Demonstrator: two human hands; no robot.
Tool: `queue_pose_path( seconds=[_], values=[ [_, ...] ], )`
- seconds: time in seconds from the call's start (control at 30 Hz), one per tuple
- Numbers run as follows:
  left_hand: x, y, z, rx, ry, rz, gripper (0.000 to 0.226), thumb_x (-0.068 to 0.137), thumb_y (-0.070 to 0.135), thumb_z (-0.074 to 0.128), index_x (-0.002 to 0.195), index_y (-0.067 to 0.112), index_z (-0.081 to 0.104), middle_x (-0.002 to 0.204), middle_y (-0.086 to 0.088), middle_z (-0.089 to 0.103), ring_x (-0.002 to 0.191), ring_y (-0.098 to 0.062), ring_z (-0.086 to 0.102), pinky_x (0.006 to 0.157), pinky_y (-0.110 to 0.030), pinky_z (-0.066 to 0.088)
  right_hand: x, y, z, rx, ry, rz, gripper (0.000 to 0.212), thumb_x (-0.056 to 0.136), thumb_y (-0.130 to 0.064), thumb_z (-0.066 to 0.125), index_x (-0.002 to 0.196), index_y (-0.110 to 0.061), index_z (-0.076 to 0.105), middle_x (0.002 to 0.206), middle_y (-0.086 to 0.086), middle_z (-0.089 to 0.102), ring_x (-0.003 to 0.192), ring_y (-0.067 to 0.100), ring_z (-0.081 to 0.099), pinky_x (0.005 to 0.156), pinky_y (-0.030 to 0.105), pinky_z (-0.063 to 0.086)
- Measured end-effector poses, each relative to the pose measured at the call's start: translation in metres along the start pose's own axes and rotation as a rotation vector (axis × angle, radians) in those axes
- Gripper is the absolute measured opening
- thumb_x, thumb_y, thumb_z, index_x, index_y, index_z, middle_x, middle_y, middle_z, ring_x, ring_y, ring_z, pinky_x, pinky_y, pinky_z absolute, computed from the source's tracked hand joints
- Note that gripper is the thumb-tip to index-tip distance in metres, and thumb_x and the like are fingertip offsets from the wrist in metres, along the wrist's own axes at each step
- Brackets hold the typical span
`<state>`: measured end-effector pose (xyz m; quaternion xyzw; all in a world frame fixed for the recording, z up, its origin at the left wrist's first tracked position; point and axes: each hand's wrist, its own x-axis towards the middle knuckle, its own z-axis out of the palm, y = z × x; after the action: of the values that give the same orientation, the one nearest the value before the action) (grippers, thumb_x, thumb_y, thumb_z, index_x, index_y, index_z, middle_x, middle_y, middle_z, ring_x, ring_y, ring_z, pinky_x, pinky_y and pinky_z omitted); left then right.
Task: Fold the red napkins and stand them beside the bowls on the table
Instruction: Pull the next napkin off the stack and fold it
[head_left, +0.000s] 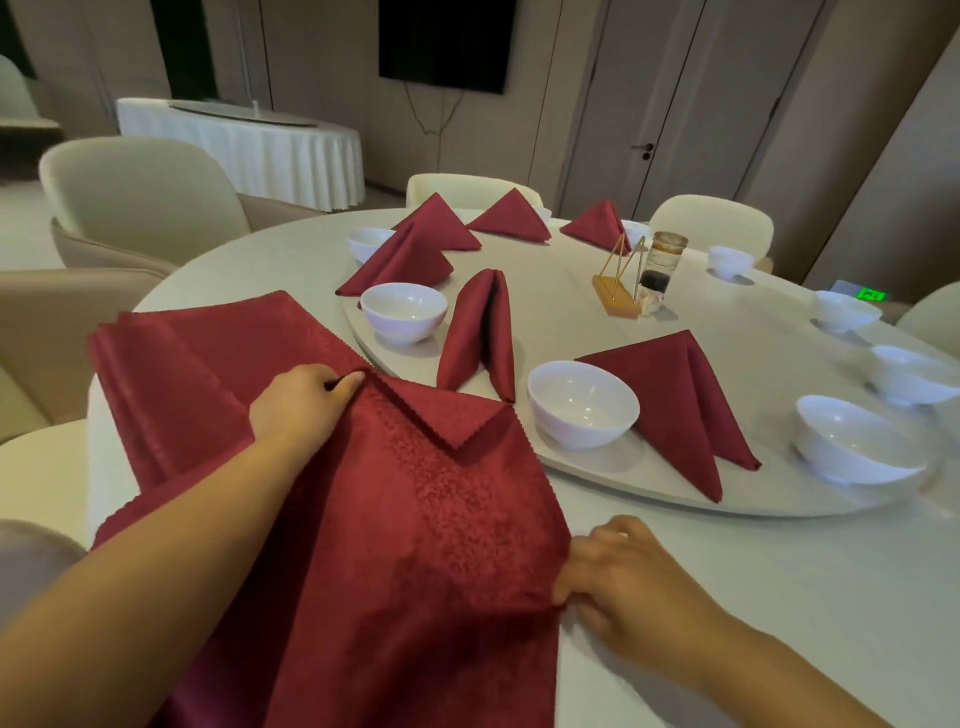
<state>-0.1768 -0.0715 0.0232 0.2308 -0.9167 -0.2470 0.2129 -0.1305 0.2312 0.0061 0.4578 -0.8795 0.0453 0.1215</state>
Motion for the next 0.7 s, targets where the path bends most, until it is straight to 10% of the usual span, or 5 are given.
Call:
queue_pose_path(
  seconds=[0.27, 0.5, 0.7],
  values=[
    [-0.001, -0.019, 0.018, 0.204, -0.148, -0.012, 0.03, 0.093, 0.037, 0.049, 0.107, 0.014, 0.062, 0.113, -0.01, 0.061, 0.107, -0.031, 0.053, 0.081, -0.034, 0.038, -0.001, 0.008, 0.006, 0.088, 0.136, 0.031, 0.017, 0.062, -0.023, 0.043, 0.067, -0.034, 0.055, 0.064, -0.016, 0.055, 0.072, 0.003, 0.041, 0.071, 0.016, 0.03],
    [-0.03, -0.01, -0.001, 0.096, -0.051, 0.359, 0.041, 0.084, 0.036, 0.055, 0.118, 0.011, 0.061, 0.122, -0.011, 0.058, 0.113, -0.031, 0.052, 0.096, -0.038, 0.034, -0.02, 0.045, 0.01, 0.173, 0.243, 0.256, 0.039, 0.058, -0.011, 0.065, 0.084, -0.036, 0.051, 0.069, -0.024, 0.054, 0.077, 0.002, 0.047, 0.074, 0.007, 0.033],
    [-0.112, -0.007, -0.011, 0.144, -0.541, 0.499, 0.11, 0.047, 0.08, 0.003, 0.142, 0.032, 0.027, 0.151, 0.01, 0.022, 0.139, -0.004, 0.017, 0.112, -0.025, 0.004, -0.045, 0.055, 0.004, 0.358, 0.229, 0.441, 0.046, 0.069, -0.013, 0.064, 0.076, -0.057, 0.052, 0.089, -0.044, 0.053, 0.085, -0.018, 0.048, 0.08, -0.003, 0.029]
  ],
)
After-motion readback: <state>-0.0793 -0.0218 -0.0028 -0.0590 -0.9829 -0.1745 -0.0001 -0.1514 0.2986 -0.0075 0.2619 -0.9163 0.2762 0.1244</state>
